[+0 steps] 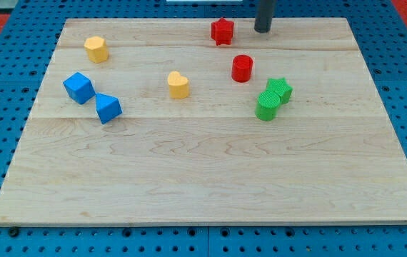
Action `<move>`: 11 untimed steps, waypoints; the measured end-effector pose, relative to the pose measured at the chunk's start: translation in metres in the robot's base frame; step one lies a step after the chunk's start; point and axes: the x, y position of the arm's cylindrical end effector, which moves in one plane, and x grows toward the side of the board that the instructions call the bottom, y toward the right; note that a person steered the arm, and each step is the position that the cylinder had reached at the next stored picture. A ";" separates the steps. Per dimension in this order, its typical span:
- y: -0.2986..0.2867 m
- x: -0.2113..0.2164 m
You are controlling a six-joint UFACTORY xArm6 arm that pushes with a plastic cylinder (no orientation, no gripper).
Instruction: Move the hexagon vertically above to the blue triangle
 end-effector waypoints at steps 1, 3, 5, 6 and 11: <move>-0.049 0.006; -0.160 0.067; -0.213 0.042; -0.271 0.043; -0.389 0.106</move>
